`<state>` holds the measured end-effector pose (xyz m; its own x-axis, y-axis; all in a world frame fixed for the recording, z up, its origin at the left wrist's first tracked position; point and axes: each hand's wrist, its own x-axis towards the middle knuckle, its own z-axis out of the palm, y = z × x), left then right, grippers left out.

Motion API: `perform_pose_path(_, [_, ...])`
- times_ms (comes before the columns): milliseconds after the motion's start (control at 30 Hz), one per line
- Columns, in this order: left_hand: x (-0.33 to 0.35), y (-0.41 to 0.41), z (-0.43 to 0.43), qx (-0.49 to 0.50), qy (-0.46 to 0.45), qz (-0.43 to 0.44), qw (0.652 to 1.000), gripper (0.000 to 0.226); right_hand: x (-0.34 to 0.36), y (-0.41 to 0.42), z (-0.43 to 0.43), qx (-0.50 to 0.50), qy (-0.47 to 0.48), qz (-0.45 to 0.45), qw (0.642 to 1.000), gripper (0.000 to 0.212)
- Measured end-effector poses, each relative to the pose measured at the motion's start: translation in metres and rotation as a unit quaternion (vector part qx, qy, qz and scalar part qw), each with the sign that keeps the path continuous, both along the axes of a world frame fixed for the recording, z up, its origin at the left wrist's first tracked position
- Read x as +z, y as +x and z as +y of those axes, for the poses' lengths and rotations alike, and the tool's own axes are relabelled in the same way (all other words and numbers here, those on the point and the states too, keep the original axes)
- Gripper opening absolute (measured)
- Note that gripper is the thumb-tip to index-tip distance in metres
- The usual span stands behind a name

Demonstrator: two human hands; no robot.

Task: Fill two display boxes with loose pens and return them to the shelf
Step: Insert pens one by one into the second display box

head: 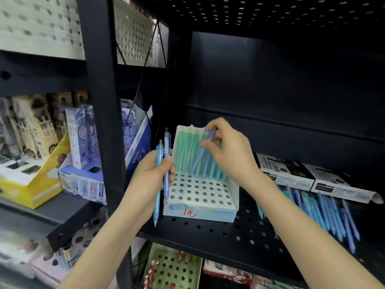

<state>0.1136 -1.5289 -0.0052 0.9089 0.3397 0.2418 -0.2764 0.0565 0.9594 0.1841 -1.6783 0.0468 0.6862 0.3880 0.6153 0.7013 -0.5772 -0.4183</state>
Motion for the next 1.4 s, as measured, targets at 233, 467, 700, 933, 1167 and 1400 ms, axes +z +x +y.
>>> perform_pose_path(233, [-0.002, 0.005, 0.002, -0.019, -0.002, 0.008, 1.0, 0.015, 0.0, 0.018, 0.011, -0.035, -0.084, -0.065, 0.994, 0.023])
perform_pose_path(467, [-0.002, 0.008, 0.004, -0.018, 0.006, 0.012, 1.0, 0.015, 0.009, 0.033, 0.017, -0.065, -0.163, -0.093, 0.98, 0.023])
perform_pose_path(700, [-0.001, 0.003, 0.005, -0.041, 0.055, -0.007, 0.998, 0.012, 0.013, 0.027, 0.02, -0.044, -0.139, -0.044, 0.988, 0.023])
perform_pose_path(933, [0.004, -0.004, 0.001, -0.079, 0.087, -0.036, 0.992, 0.01, 0.027, -0.005, 0.027, 0.054, 0.008, 0.079, 0.995, 0.017])
perform_pose_path(1167, [0.003, -0.003, 0.002, -0.004, 0.01, -0.046, 0.999, 0.025, 0.046, -0.004, 0.006, 0.027, 0.307, 0.08, 0.948, 0.012])
perform_pose_path(1400, [0.0, -0.001, 0.002, 0.033, -0.072, -0.019, 0.997, 0.037, 0.031, 0.006, 0.01, -0.053, 0.337, 0.039, 0.939, 0.018])
